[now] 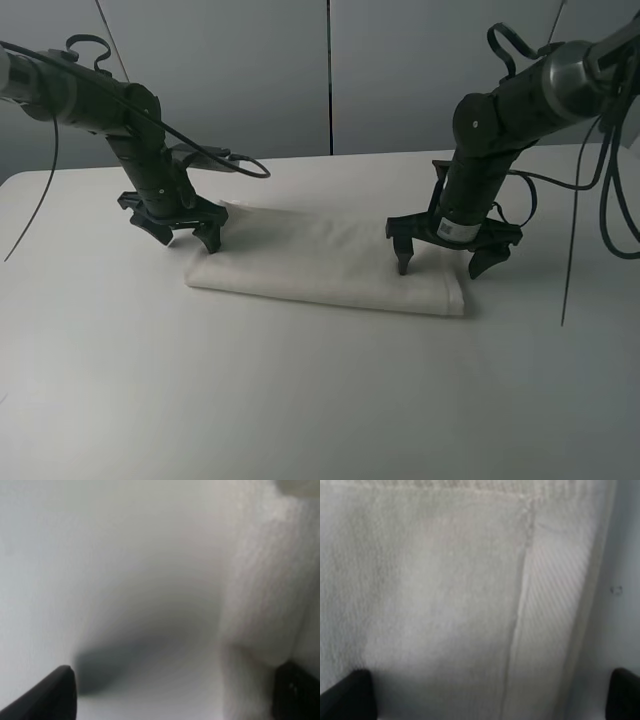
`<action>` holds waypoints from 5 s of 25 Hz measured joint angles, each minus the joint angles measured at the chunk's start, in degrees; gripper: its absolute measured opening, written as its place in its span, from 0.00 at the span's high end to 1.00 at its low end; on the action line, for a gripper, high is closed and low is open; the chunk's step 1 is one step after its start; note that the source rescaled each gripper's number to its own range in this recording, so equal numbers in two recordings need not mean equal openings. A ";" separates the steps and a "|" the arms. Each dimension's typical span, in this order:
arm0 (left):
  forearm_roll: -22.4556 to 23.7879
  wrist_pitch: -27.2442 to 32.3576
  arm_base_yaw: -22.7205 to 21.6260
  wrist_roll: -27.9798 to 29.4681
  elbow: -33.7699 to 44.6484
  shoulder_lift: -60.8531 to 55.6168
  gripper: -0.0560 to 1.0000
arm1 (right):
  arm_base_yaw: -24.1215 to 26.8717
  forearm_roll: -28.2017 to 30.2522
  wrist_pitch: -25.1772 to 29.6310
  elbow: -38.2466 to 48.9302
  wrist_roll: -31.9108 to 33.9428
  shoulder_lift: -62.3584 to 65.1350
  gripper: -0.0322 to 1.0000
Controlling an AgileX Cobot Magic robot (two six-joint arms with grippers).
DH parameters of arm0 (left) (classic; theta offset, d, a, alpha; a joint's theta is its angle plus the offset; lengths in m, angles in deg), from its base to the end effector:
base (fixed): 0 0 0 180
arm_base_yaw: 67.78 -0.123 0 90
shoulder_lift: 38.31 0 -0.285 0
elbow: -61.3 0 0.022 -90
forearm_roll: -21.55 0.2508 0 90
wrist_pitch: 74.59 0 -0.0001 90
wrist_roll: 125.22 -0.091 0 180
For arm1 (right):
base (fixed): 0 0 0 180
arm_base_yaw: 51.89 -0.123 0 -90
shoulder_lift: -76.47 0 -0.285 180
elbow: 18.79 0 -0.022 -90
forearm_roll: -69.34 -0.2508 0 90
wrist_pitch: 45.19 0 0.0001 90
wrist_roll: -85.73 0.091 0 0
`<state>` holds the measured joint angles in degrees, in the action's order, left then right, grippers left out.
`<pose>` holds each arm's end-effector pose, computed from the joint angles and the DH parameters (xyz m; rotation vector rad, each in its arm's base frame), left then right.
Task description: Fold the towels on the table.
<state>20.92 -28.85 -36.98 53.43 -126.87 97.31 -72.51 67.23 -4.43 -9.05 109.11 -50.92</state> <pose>0.3663 -0.2192 0.0969 0.8280 2.9128 -0.0580 0.3391 0.1299 0.0897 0.1178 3.1139 0.0570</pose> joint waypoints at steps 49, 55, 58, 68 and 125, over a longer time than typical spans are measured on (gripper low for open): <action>-0.38 0.57 0.00 -1.24 -0.47 0.79 0.01 | -4.50 -37.85 0.80 0.07 -29.82 9.68 0.93; -0.42 0.68 0.00 -1.24 -0.51 0.91 0.01 | -6.50 -48.61 -1.39 0.07 -36.69 9.68 0.93; -0.42 0.68 0.00 -1.24 -0.51 0.91 0.01 | -6.65 -54.40 -1.54 0.07 -40.78 9.68 0.93; -0.52 0.68 0.00 -1.27 -0.51 0.91 0.01 | -10.36 -59.71 -9.16 0.21 -44.58 9.68 0.93; 1.44 11.01 -3.64 -9.02 -8.50 -1.21 0.00 | -11.99 -81.12 -0.79 -5.90 -74.83 8.35 0.00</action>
<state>22.36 -17.84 -40.61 44.41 -135.37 96.10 -84.50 -13.89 -5.22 -14.95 34.28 -42.57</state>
